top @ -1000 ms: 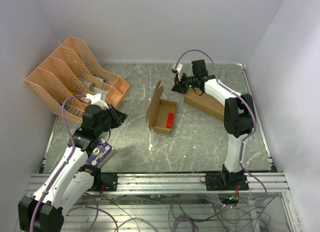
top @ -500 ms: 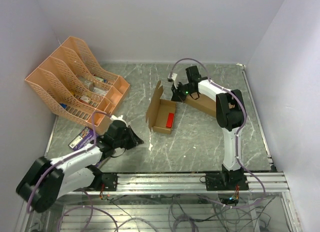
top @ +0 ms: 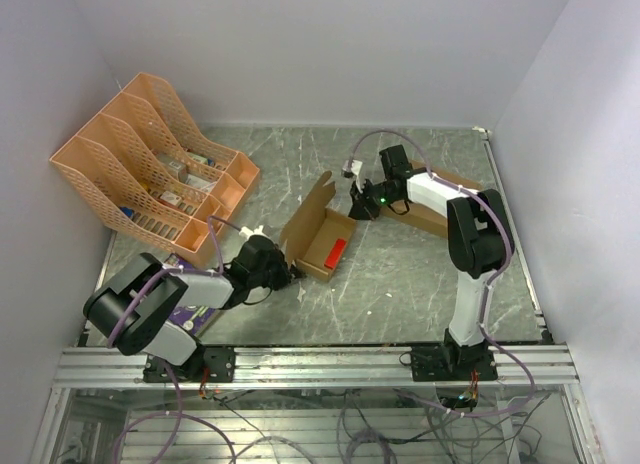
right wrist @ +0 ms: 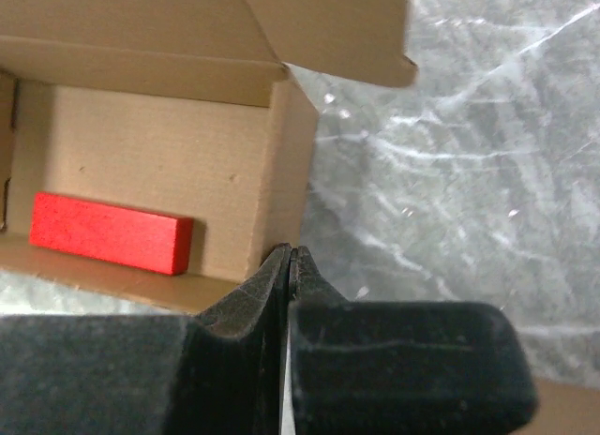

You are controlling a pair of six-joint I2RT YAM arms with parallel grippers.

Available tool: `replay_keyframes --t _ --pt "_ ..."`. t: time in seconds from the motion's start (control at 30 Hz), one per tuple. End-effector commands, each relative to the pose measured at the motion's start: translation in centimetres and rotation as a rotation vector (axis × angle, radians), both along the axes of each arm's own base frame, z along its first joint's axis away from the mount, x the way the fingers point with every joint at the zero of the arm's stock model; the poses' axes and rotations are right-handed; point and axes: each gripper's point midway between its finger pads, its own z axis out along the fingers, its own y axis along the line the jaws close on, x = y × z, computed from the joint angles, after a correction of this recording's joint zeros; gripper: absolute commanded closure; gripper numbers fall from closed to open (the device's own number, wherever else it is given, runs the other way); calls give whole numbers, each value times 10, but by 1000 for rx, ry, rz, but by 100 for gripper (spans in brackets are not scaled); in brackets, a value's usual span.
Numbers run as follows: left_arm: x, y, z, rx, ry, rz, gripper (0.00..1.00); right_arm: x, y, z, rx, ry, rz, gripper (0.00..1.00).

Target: Fold the paper box

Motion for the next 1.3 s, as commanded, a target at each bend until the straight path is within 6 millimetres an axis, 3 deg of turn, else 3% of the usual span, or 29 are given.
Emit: replay_keyframes --t 0.0,0.3,0.6,0.77,0.9,1.0,1.1,1.2,1.27 --pt "29 8 13 23 -98 54 89 -21 0 16 43 7 -7 100" --pt "49 33 13 90 -119 85 88 -60 -11 0 30 91 -31 100" --pt "90 68 31 180 -202 96 87 -79 -20 8 40 109 -56 100" --pt "85 99 29 344 -185 79 85 -64 -45 25 80 79 -116 99" --pt "58 121 36 399 -169 111 82 -51 -65 49 100 -33 -136 89" --pt "45 130 46 405 -191 130 80 -33 -72 70 114 -142 -169 75" --pt "51 141 57 447 -248 154 69 -6 -73 90 136 -228 -231 63" --pt "70 151 61 454 -282 181 69 24 -72 96 148 -244 -275 64" --pt "84 161 61 442 -285 204 70 40 -70 92 160 -216 -301 71"
